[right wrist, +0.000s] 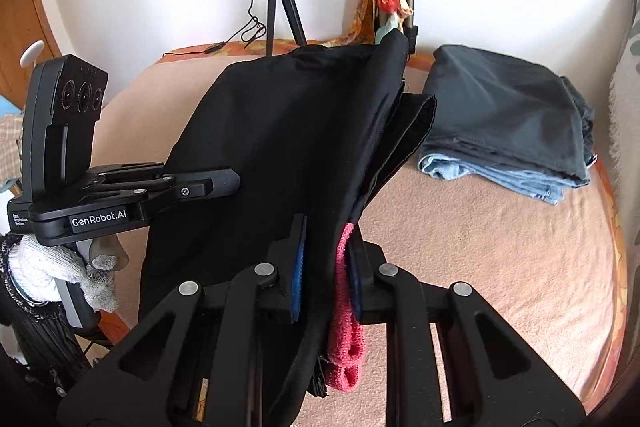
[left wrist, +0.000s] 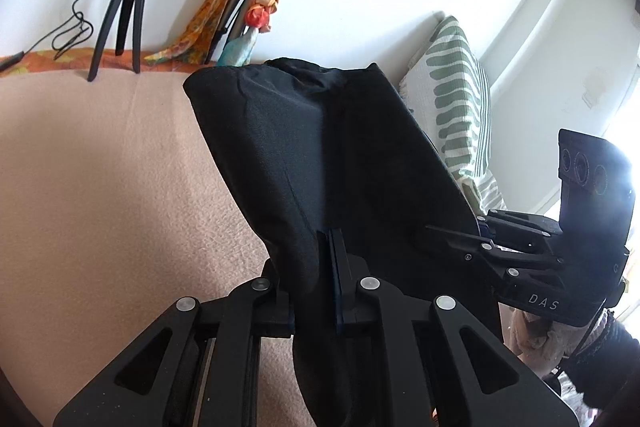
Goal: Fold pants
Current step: 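Carry the folded trousers with both tools onto the stack of folded clothes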
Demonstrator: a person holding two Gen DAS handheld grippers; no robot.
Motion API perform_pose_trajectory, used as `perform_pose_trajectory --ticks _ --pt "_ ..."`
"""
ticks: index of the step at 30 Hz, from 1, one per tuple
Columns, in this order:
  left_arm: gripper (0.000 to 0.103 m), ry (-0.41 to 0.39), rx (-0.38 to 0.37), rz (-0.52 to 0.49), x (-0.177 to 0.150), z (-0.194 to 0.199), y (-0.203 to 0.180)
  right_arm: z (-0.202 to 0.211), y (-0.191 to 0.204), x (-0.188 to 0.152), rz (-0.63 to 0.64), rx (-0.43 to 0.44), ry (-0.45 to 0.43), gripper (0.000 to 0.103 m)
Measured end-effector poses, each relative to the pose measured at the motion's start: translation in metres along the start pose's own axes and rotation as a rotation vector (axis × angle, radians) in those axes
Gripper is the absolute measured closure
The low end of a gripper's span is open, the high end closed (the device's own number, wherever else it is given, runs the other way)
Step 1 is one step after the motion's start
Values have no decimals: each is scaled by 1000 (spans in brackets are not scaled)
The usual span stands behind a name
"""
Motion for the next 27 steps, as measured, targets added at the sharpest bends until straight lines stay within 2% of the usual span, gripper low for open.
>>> perform_pose_trajectory --ticks 5,12,21,27 --pt "92 -22 16 -39 15 9 -9 13 8 9 33 -28 -37 84" --pt "93 -45 20 -92 42 4 -26 21 -6 24 33 -54 -88 84" --pt "93 -75 -12 -155 98 -34 -55 29 -60 63 -8 -105 -136 84" --pt "93 -75 -42 -178 142 -74 -68 25 -114 98 -57 -118 -143 84"
Point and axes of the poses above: each gripper's, at about its wrist camera, not at the fingertips, and z roughly against the way its jaws point, y to its left, x to its top, the point moved 2 cm from there along -z, roughly the way its jaws point, and after that the axes turned 4 degrees about -z, right-handed, at the moved point
